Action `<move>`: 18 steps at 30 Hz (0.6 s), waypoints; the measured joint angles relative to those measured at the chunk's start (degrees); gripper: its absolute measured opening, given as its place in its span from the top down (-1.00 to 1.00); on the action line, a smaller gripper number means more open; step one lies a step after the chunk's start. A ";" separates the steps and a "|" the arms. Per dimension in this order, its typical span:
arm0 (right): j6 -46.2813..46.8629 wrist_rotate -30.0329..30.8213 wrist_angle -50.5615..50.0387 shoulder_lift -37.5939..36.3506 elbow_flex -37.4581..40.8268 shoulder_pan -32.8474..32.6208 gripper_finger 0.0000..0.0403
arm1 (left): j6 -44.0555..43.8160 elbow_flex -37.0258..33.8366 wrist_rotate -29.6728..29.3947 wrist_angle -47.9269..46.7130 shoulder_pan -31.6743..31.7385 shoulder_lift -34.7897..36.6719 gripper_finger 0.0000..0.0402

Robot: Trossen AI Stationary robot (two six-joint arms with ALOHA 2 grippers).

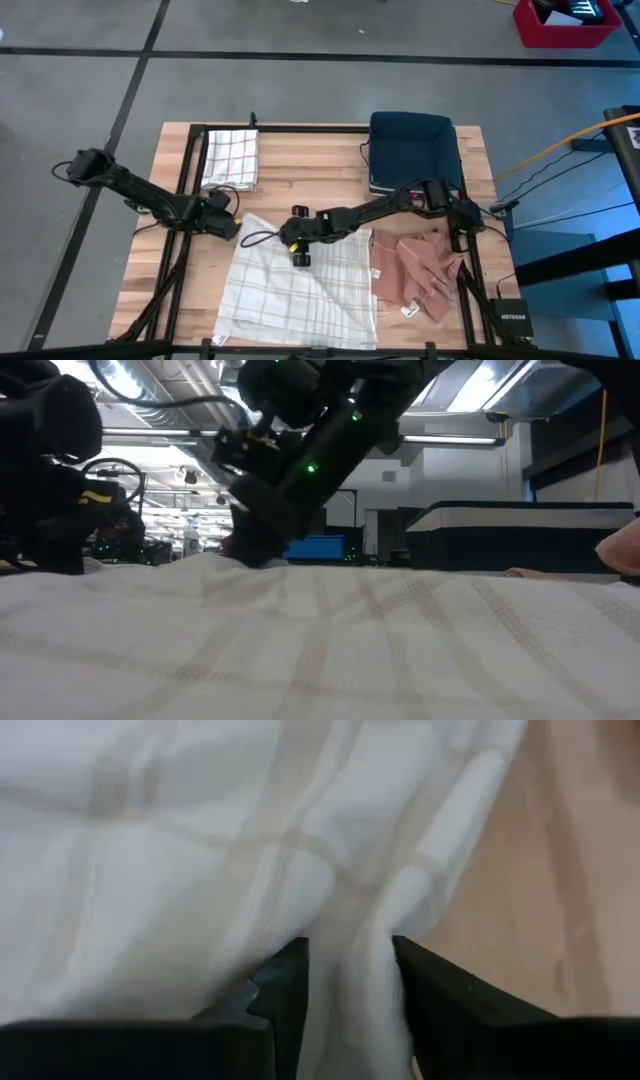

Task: Fold towel
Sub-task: Fold the white towel on the table

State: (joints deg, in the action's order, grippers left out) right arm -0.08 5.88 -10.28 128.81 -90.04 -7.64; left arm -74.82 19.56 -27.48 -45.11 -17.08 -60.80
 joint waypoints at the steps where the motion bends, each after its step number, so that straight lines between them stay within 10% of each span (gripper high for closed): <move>1: 0.21 0.05 0.25 -0.04 -0.42 0.06 0.28 | 1.59 1.00 0.74 -0.57 0.00 0.30 0.62; 18: -1.72 -4.55 -19.67 -13.09 -2.91 -1.81 0.28 | 27.39 14.30 5.64 6.91 -0.10 2.98 0.43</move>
State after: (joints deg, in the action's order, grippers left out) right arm -1.80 1.33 -29.94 115.73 -92.94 -9.45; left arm -47.43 33.86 -21.84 -38.20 -17.18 -57.82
